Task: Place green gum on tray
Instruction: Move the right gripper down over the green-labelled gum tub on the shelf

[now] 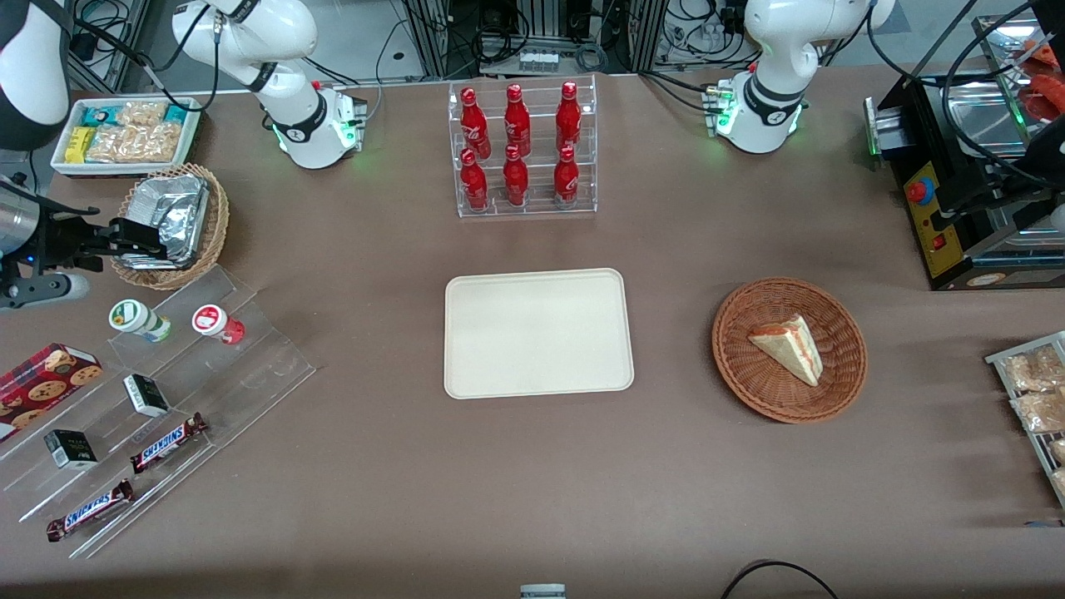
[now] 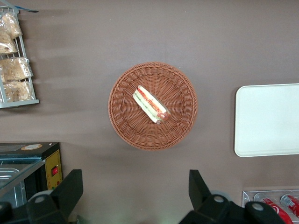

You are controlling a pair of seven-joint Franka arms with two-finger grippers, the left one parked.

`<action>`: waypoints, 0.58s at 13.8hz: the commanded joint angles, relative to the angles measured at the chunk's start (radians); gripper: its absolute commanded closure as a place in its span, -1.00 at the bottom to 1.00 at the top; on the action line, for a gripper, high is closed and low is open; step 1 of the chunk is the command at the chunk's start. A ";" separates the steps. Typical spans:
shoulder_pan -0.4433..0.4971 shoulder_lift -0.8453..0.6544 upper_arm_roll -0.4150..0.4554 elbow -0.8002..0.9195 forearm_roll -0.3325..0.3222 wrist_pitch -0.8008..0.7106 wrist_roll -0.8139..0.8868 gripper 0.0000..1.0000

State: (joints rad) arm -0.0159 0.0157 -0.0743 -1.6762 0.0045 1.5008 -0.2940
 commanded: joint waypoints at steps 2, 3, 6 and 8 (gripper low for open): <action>-0.054 -0.017 -0.004 -0.105 -0.021 0.128 -0.273 -1.00; -0.071 -0.016 -0.004 -0.125 -0.021 0.163 -0.345 -1.00; -0.114 -0.013 -0.005 -0.180 -0.037 0.274 -0.535 -1.00; -0.140 -0.016 -0.005 -0.229 -0.043 0.349 -0.626 -1.00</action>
State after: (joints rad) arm -0.1387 0.0180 -0.0840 -1.8508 -0.0164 1.7806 -0.8482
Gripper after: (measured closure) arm 0.000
